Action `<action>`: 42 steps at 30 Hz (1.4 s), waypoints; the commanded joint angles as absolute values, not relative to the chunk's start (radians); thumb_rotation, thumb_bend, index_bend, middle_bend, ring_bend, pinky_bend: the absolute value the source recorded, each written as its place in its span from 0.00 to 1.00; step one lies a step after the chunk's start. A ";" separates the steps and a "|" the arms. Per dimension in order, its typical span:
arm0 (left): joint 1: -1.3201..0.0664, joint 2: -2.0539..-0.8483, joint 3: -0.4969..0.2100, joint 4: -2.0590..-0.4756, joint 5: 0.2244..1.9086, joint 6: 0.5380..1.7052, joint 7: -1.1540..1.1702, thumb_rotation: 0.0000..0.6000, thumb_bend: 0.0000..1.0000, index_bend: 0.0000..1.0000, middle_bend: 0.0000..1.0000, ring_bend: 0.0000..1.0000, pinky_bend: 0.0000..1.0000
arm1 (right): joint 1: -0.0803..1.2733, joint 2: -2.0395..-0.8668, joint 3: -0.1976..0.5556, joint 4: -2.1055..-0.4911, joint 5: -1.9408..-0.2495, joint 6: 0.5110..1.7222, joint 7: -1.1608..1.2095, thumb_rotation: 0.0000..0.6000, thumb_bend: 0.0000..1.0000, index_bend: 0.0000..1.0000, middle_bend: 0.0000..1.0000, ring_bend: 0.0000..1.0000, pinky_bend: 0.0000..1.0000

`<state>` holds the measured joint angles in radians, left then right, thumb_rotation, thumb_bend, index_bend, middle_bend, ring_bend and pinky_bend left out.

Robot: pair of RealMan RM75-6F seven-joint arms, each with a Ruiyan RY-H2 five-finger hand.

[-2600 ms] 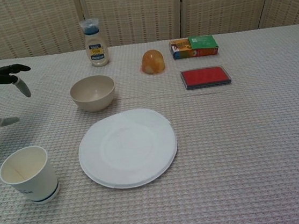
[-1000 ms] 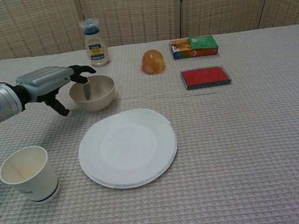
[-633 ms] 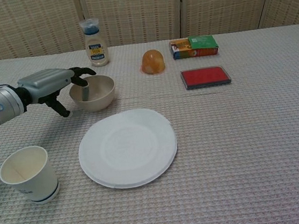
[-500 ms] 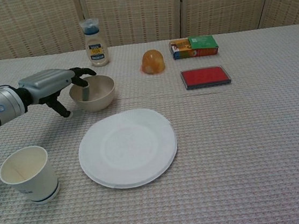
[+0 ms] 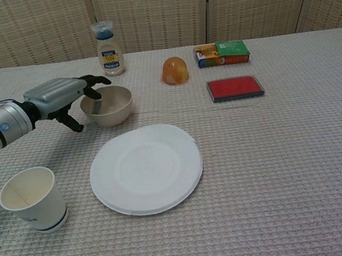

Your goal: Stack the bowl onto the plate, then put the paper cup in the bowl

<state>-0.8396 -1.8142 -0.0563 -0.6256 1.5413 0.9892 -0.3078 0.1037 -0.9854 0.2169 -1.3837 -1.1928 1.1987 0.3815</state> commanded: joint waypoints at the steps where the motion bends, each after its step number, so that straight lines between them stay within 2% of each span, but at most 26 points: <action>1: -0.841 -1.816 -0.055 -0.626 1.543 0.992 -0.309 1.00 0.36 0.62 0.10 0.00 0.14 | 0.104 -0.986 0.217 -1.383 -1.192 1.199 0.381 1.00 0.17 0.08 0.08 0.00 0.00; 12: -0.834 -1.771 -0.062 -0.720 1.546 1.047 -0.229 1.00 0.36 0.63 0.11 0.00 0.14 | 0.114 -0.992 0.212 -1.380 -1.201 1.193 0.369 1.00 0.17 0.08 0.08 0.00 0.00; 25: -0.765 -1.633 -0.089 -1.052 1.504 1.137 0.068 1.00 0.36 0.63 0.12 0.00 0.14 | 0.121 -0.997 0.206 -1.374 -1.226 1.197 0.387 1.00 0.17 0.08 0.08 0.00 0.00; 32: -0.745 -1.580 -0.104 -1.213 1.462 1.132 0.239 1.00 0.36 0.64 0.13 0.00 0.14 | 0.138 -1.004 0.218 -1.330 -1.192 1.144 0.429 1.00 0.17 0.08 0.08 0.00 0.00; 42: -0.737 -1.558 -0.125 -1.344 1.371 1.091 0.429 1.00 0.36 0.64 0.13 0.00 0.14 | 0.144 -1.006 0.229 -1.270 -1.188 1.109 0.527 1.00 0.17 0.08 0.09 0.00 0.00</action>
